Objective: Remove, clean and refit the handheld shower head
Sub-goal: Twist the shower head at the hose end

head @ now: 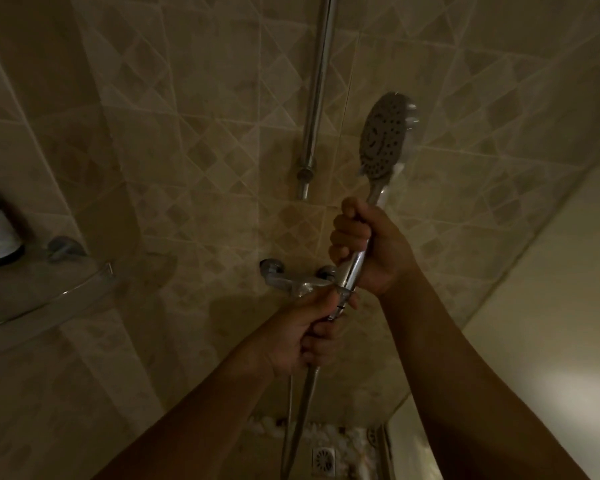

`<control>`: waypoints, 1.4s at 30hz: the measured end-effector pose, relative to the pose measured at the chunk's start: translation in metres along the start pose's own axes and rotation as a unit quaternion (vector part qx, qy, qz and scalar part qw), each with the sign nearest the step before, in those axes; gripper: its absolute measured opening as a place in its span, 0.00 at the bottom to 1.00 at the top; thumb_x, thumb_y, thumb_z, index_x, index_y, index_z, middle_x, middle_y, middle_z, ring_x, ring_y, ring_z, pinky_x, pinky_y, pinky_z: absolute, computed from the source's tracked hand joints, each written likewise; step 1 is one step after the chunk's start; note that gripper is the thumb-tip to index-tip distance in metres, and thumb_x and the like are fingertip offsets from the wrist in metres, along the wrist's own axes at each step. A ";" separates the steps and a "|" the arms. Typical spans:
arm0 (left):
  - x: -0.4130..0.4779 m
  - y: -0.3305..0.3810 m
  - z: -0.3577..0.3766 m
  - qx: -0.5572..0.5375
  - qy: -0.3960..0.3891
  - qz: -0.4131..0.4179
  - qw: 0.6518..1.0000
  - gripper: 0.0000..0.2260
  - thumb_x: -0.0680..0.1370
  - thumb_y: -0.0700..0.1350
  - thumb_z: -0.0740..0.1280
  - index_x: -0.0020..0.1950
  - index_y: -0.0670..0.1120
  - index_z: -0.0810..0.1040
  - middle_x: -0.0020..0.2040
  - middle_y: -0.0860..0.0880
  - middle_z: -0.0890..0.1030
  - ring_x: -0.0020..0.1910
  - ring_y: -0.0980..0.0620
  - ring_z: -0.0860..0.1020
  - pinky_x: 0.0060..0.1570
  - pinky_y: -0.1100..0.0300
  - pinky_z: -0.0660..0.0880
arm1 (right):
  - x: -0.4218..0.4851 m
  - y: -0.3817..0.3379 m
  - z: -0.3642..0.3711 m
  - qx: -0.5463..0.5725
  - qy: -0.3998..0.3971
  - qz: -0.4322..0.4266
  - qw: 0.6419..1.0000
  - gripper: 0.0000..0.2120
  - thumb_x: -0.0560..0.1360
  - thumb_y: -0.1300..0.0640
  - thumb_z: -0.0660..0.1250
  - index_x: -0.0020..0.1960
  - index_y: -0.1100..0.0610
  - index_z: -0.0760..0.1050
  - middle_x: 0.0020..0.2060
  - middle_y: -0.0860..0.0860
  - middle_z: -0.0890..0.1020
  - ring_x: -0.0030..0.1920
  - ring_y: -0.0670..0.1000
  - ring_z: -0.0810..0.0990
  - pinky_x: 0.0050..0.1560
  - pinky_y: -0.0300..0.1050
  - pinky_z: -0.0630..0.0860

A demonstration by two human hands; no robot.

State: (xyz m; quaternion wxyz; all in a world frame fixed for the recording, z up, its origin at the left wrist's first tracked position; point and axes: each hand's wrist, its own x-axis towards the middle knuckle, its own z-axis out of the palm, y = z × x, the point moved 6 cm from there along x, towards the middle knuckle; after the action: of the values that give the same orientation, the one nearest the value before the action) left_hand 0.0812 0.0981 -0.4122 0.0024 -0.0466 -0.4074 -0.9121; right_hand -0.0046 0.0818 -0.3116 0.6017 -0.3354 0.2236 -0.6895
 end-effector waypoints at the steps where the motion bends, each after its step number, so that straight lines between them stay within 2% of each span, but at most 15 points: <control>1: 0.000 -0.003 -0.007 0.010 0.040 0.010 0.999 0.10 0.80 0.53 0.63 0.55 0.49 0.77 0.30 0.52 0.60 0.21 0.60 0.60 0.22 0.67 0.56 | 0.002 0.004 -0.011 -0.023 0.046 0.013 0.999 0.09 0.72 0.54 0.71 0.38 0.55 0.73 0.23 0.45 0.69 0.23 0.42 0.70 0.28 0.38 0.74; 3: -0.002 -0.010 -0.024 0.069 0.154 0.026 0.985 0.08 0.81 0.52 0.63 0.51 0.50 0.79 0.30 0.53 0.64 0.21 0.60 0.60 0.20 0.67 0.57 | 0.002 0.016 -0.042 -0.065 0.194 0.030 0.978 0.14 0.75 0.54 0.68 0.34 0.54 0.69 0.21 0.45 0.67 0.22 0.43 0.67 0.27 0.38 0.71; 6: -0.008 -0.017 -0.046 0.246 0.330 0.040 0.911 0.08 0.83 0.49 0.62 0.46 0.49 0.76 0.29 0.53 0.67 0.22 0.58 0.61 0.20 0.66 0.57 | -0.013 0.037 -0.088 -0.115 0.430 0.033 0.895 0.18 0.77 0.56 0.69 0.31 0.56 0.68 0.21 0.50 0.69 0.24 0.49 0.68 0.29 0.43 0.69; 9: -0.009 -0.018 -0.047 0.360 0.364 0.050 0.857 0.11 0.84 0.47 0.61 0.43 0.46 0.74 0.28 0.51 0.66 0.24 0.55 0.62 0.23 0.63 0.57 | -0.024 0.046 -0.102 -0.123 0.492 0.014 0.862 0.16 0.77 0.57 0.69 0.33 0.58 0.71 0.21 0.52 0.71 0.25 0.51 0.71 0.30 0.44 0.71; 12: -0.011 -0.020 -0.047 0.233 0.314 0.028 0.920 0.08 0.83 0.49 0.63 0.47 0.49 0.77 0.27 0.54 0.65 0.21 0.58 0.61 0.20 0.67 0.57 | -0.019 0.043 -0.092 -0.083 0.404 0.015 0.911 0.13 0.78 0.56 0.67 0.36 0.58 0.72 0.23 0.51 0.72 0.24 0.50 0.72 0.30 0.44 0.73; 17: -0.015 -0.010 -0.024 0.020 0.106 -0.022 0.994 0.14 0.75 0.56 0.69 0.53 0.48 0.78 0.27 0.54 0.58 0.20 0.59 0.55 0.22 0.69 0.51 | -0.009 0.020 -0.038 -0.017 0.113 0.006 0.993 0.09 0.71 0.51 0.73 0.45 0.56 0.82 0.38 0.51 0.80 0.39 0.49 0.80 0.43 0.47 0.78; 20: -0.016 -0.011 -0.002 -0.053 -0.022 -0.054 0.997 0.16 0.74 0.56 0.72 0.55 0.46 0.78 0.28 0.53 0.56 0.20 0.58 0.50 0.21 0.68 0.53 | -0.009 0.012 -0.007 0.039 -0.042 -0.033 0.998 0.22 0.68 0.46 0.76 0.56 0.57 0.82 0.50 0.56 0.83 0.49 0.53 0.83 0.54 0.56 0.80; 23: -0.016 -0.016 0.005 -0.063 -0.068 -0.055 0.994 0.15 0.76 0.56 0.70 0.55 0.48 0.80 0.28 0.54 0.58 0.20 0.58 0.49 0.21 0.66 0.54 | -0.011 0.017 0.007 0.142 -0.140 -0.017 0.980 0.23 0.74 0.50 0.72 0.63 0.64 0.77 0.44 0.59 0.82 0.34 0.50 0.80 0.49 0.55 0.80; 25: -0.016 -0.018 -0.002 -0.047 -0.029 -0.040 0.998 0.13 0.78 0.55 0.67 0.56 0.48 0.77 0.28 0.54 0.61 0.20 0.59 0.55 0.21 0.66 0.54 | -0.008 0.021 0.000 0.128 -0.107 -0.003 0.986 0.16 0.75 0.53 0.71 0.56 0.64 0.79 0.32 0.53 0.78 0.24 0.44 0.69 0.40 0.46 0.80; 28: -0.018 -0.020 -0.028 0.047 0.154 -0.013 0.987 0.10 0.79 0.53 0.65 0.54 0.48 0.75 0.29 0.54 0.64 0.20 0.60 0.58 0.21 0.69 0.55 | -0.002 0.033 -0.038 -0.018 0.148 0.028 0.988 0.09 0.76 0.51 0.68 0.43 0.57 0.75 0.22 0.46 0.69 0.21 0.42 0.66 0.31 0.39 0.74; 31: -0.022 -0.019 -0.045 0.240 0.318 0.030 0.916 0.07 0.83 0.47 0.62 0.51 0.45 0.75 0.29 0.52 0.64 0.21 0.59 0.59 0.20 0.68 0.55 | -0.015 0.042 -0.078 -0.099 0.424 -0.014 0.900 0.12 0.77 0.56 0.69 0.37 0.59 0.73 0.21 0.50 0.70 0.21 0.47 0.68 0.30 0.44 0.70; 33: -0.023 -0.020 -0.042 0.314 0.341 0.055 0.884 0.07 0.84 0.45 0.61 0.47 0.45 0.74 0.27 0.52 0.65 0.20 0.60 0.60 0.19 0.67 0.56 | -0.021 0.046 -0.083 -0.113 0.471 -0.036 0.874 0.12 0.77 0.58 0.70 0.37 0.61 0.73 0.21 0.51 0.70 0.21 0.48 0.69 0.30 0.45 0.69; 35: -0.024 -0.022 -0.040 0.294 0.327 0.053 0.897 0.07 0.83 0.46 0.62 0.48 0.46 0.76 0.27 0.53 0.65 0.20 0.59 0.60 0.20 0.67 0.57 | -0.021 0.047 -0.081 -0.090 0.442 -0.017 0.892 0.10 0.77 0.57 0.69 0.39 0.61 0.74 0.22 0.51 0.71 0.22 0.48 0.70 0.30 0.44 0.71; 37: -0.025 -0.022 -0.043 0.173 0.287 0.030 0.942 0.09 0.82 0.50 0.63 0.51 0.46 0.77 0.27 0.53 0.64 0.20 0.59 0.58 0.20 0.68 0.55 | -0.017 0.044 -0.070 -0.040 0.345 0.015 0.938 0.08 0.77 0.56 0.67 0.44 0.60 0.76 0.25 0.50 0.72 0.25 0.48 0.72 0.31 0.43 0.75; 42: -0.021 -0.019 -0.018 -0.043 0.037 -0.036 0.998 0.14 0.77 0.57 0.67 0.53 0.48 0.80 0.27 0.54 0.58 0.20 0.58 0.54 0.22 0.67 0.53 | -0.009 0.028 -0.025 -0.001 0.027 0.001 1.000 0.21 0.70 0.46 0.73 0.58 0.58 0.79 0.45 0.54 0.80 0.46 0.52 0.81 0.51 0.53 0.79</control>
State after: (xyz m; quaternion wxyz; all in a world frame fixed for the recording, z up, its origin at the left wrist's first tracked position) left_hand 0.1000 0.0964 -0.4397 -0.0175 0.0020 -0.3690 -0.9293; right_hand -0.0028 0.0834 -0.3501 0.5958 -0.3168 0.2409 -0.6976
